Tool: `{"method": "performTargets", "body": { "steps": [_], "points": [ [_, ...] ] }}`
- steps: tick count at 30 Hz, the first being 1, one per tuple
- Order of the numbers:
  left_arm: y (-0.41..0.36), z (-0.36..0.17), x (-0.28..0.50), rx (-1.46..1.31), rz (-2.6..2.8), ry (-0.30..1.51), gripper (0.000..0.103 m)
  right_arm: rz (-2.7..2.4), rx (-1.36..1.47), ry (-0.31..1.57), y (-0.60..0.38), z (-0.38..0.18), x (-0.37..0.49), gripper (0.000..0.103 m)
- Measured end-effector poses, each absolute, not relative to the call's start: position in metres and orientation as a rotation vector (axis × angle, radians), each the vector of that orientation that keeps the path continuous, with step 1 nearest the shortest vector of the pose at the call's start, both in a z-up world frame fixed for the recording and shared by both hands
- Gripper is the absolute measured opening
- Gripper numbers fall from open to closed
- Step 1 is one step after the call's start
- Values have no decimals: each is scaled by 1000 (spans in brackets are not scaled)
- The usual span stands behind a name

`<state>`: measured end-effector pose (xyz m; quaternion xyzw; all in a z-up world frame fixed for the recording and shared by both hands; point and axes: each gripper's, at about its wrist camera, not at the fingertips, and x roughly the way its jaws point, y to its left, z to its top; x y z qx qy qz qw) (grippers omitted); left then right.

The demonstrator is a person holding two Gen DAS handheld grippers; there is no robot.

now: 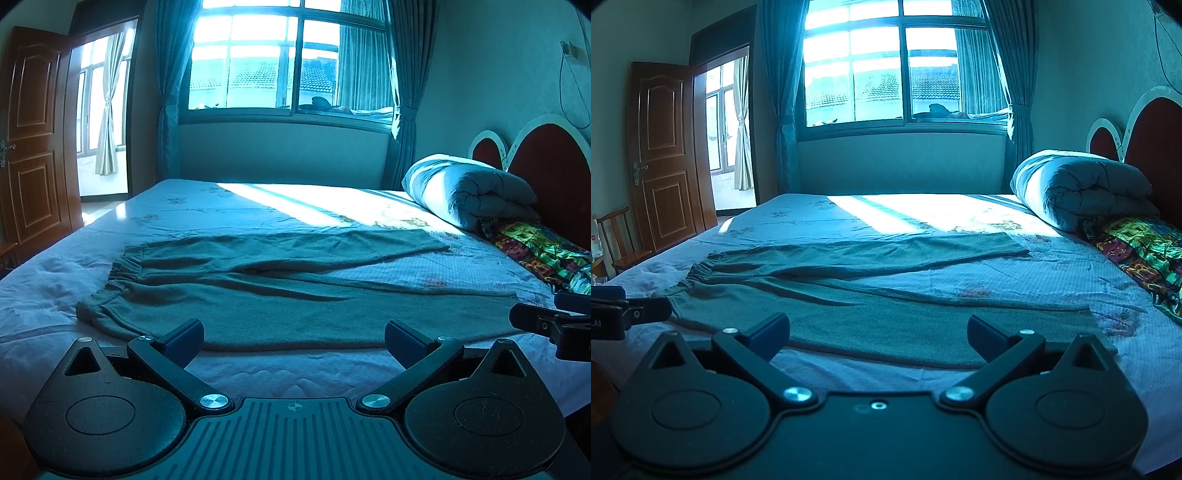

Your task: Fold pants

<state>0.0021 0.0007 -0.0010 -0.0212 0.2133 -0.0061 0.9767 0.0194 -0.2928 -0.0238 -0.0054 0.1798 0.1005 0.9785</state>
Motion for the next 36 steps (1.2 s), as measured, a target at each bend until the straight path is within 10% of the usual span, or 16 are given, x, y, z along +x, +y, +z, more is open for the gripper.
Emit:
{"method": "performTargets", "body": {
  "steps": [36],
  "points": [
    [-1, -3, 5, -31, -20, 438, 103, 203, -7, 366, -293, -25, 20, 97]
  ]
}}
